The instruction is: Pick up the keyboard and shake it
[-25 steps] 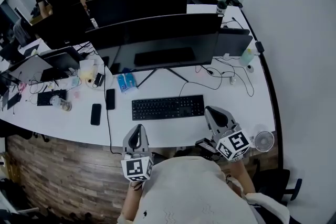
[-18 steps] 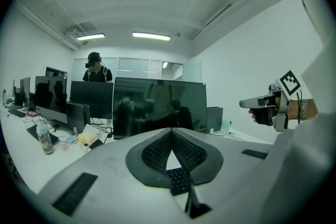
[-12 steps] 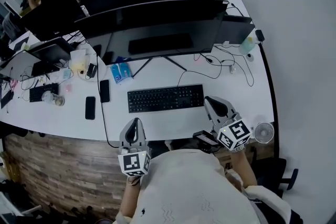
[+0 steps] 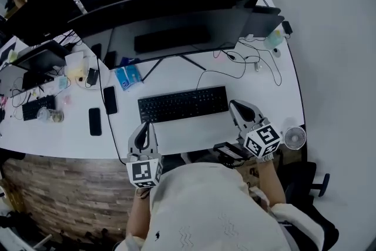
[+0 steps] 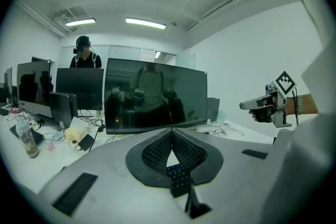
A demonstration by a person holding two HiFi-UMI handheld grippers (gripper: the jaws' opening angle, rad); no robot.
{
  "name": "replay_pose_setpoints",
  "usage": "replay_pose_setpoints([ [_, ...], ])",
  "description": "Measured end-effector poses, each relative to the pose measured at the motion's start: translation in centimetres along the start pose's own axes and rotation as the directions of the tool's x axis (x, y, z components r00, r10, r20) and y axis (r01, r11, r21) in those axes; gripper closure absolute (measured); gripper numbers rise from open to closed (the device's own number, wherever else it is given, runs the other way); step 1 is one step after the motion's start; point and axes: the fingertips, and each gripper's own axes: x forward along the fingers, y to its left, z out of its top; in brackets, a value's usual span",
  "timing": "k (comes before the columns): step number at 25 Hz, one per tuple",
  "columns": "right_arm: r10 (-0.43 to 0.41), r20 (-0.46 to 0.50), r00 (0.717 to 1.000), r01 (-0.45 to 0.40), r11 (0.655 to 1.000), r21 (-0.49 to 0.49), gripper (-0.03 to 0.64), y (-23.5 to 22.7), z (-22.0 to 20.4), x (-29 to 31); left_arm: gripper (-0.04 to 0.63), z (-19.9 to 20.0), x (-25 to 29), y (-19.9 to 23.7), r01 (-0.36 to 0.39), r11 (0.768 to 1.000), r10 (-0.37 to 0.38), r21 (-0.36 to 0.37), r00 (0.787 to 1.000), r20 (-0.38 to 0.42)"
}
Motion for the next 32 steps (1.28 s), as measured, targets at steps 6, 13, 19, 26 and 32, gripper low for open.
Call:
replay_pose_setpoints([
  [6, -0.031, -0.064, 0.997, 0.032, 0.999, 0.010, 0.615, -2.0, -1.3, 1.5, 0.581, -2.1, 1.6, 1.7, 0.016, 1.000, -0.017, -0.021, 0.998, -0.063],
  [13, -0.051, -0.136, 0.989, 0.060, 0.996, 0.066, 0.615, -4.1, -4.3, 3.7, 0.581, -5.3, 3.8, 2.5, 0.039, 0.998, -0.046, -0.055, 0.990, -0.134],
  [19, -0.036, -0.198, 0.980, 0.059, 0.992, 0.111, 0.615, -4.7, -7.1, 5.2, 0.580, -8.4, 5.5, 3.3, 0.035, 0.996, -0.052, -0.085, 0.977, -0.205],
  [26, -0.030, -0.267, 0.963, 0.073, 0.986, 0.150, 0.614, -6.0, -10.2, 6.4, 0.578, -11.8, 6.6, 4.1, 0.030, 0.997, -0.050, -0.072, 0.955, -0.292],
  [32, -0.019, -0.333, 0.943, 0.081, 0.982, 0.173, 0.556, -7.0, -13.1, 7.2, 0.577, -14.5, 7.5, 5.4, 0.028, 0.997, -0.052, -0.073, 0.933, -0.356],
])
